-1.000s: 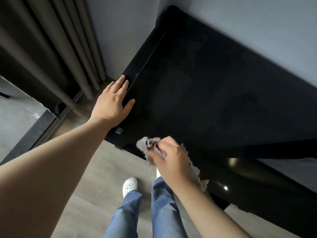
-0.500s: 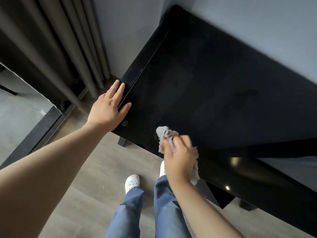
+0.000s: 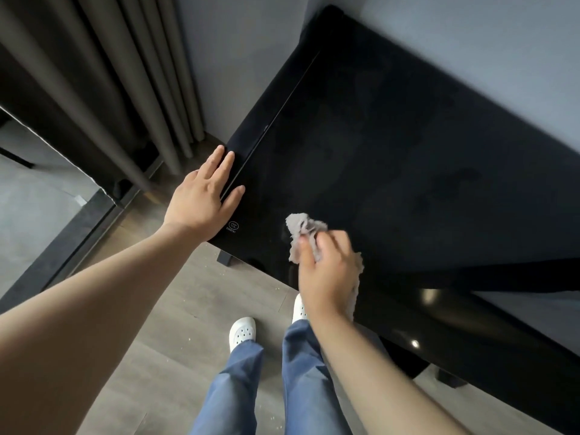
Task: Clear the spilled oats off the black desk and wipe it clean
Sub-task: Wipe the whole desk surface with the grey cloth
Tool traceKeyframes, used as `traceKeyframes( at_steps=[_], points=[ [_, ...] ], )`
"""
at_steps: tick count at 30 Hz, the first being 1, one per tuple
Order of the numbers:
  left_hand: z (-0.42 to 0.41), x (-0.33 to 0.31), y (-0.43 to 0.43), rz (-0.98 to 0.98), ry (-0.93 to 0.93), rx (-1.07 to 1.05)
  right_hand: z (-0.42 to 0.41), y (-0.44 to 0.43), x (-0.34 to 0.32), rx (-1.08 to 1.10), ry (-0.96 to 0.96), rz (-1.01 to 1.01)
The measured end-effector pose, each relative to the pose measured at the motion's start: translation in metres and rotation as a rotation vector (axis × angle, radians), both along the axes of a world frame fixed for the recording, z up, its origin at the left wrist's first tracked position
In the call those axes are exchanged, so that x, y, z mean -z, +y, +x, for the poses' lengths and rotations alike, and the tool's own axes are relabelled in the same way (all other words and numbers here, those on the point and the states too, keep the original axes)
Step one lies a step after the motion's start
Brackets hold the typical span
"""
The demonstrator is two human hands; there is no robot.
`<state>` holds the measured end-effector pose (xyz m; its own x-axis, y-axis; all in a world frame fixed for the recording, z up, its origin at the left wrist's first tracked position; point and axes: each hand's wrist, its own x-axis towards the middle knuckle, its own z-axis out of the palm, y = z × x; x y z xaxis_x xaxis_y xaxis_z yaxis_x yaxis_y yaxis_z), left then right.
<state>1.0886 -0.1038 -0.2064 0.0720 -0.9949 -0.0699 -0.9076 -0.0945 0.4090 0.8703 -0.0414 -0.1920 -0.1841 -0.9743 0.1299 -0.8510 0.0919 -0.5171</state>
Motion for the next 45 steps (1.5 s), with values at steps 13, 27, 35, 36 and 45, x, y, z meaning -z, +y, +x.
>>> traceKeyframes(
  at_steps=[13, 27, 35, 36, 45],
  points=[
    [0.006, -0.004, 0.008, 0.034, 0.016, 0.002, -0.064, -0.099, -0.053, 0.095, -0.185, -0.039],
    [-0.031, -0.027, -0.091, 0.050, 0.080, 0.004, -0.064, -0.186, -0.052, 0.097, -0.360, -0.097],
    [-0.051, -0.014, -0.154, 0.105, -0.001, -0.143, -0.090, -0.275, -0.056, 0.045, -0.293, -0.105],
    [-0.053, -0.013, -0.155, 0.089, -0.003, -0.148, -0.096, -0.290, -0.055, 0.047, -0.287, -0.111],
    [-0.056, -0.012, -0.174, 0.099, 0.000, -0.176, -0.140, -0.421, -0.025, 0.199, -0.192, -0.128]
  ],
)
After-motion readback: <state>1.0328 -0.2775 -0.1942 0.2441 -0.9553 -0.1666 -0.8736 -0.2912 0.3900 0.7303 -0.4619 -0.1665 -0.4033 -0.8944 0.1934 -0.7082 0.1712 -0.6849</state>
